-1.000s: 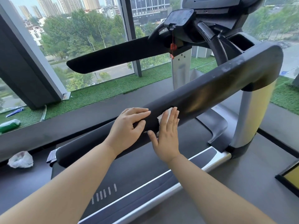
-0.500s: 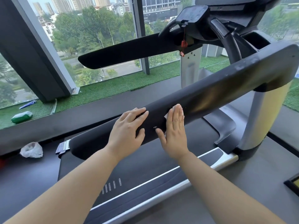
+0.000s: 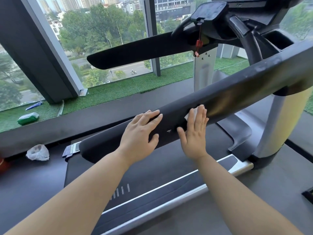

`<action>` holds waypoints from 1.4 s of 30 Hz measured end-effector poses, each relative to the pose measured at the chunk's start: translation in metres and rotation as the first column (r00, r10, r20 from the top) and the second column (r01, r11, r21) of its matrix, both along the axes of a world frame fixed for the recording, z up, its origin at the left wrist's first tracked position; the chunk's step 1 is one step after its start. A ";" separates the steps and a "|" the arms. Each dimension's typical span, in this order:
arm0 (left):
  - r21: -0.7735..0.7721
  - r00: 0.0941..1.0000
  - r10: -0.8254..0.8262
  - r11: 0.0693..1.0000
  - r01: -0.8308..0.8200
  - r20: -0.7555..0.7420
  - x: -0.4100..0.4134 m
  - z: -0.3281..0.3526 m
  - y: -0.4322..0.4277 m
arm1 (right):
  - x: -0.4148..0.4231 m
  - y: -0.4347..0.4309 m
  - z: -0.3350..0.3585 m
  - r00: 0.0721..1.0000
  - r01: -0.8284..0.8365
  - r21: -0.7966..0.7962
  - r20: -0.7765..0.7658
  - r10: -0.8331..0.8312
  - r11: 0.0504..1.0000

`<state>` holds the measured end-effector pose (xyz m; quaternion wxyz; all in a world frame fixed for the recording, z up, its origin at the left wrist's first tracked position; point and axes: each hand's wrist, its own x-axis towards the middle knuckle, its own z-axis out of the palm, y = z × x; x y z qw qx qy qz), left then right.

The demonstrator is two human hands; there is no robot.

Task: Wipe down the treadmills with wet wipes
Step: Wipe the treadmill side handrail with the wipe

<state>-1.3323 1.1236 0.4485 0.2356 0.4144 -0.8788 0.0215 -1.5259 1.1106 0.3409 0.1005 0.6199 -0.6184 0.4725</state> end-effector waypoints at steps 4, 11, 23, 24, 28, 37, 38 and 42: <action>-0.019 1.000 0.015 1.000 -0.014 0.007 0.000 -0.001 0.000 | 0.035 0.003 0.009 0.986 0.019 0.043 0.164 -0.026 0.999; -0.006 1.000 0.009 1.000 -0.009 0.027 0.000 -0.001 0.000 | 0.012 0.001 0.004 0.998 -0.045 -0.036 0.041 0.047 0.998; 0.060 0.996 -0.006 0.998 0.011 -0.087 0.005 0.003 -0.002 | 0.020 0.002 0.003 0.998 -0.037 -0.012 0.060 0.038 0.999; 0.060 0.995 -0.006 0.998 0.012 -0.095 0.006 0.003 -0.002 | 0.024 0.002 0.008 0.989 -0.013 0.006 0.146 0.012 1.000; -0.015 0.986 0.028 0.999 -0.031 -0.164 0.016 -0.001 0.000 | 0.061 0.009 0.009 0.987 -0.020 0.036 0.158 0.015 0.999; -0.038 0.986 0.058 0.997 -0.065 -0.155 0.020 -0.006 0.004 | 0.027 0.006 0.007 0.997 -0.041 0.024 0.064 0.040 0.999; -0.038 0.987 0.058 0.997 -0.065 -0.148 0.021 -0.007 0.005 | 0.035 0.005 0.012 0.985 -0.022 0.035 0.170 0.016 0.999; -0.034 0.989 0.053 0.998 -0.058 -0.135 0.021 -0.005 0.004 | 0.076 0.012 0.010 0.979 -0.051 0.052 0.201 0.040 0.997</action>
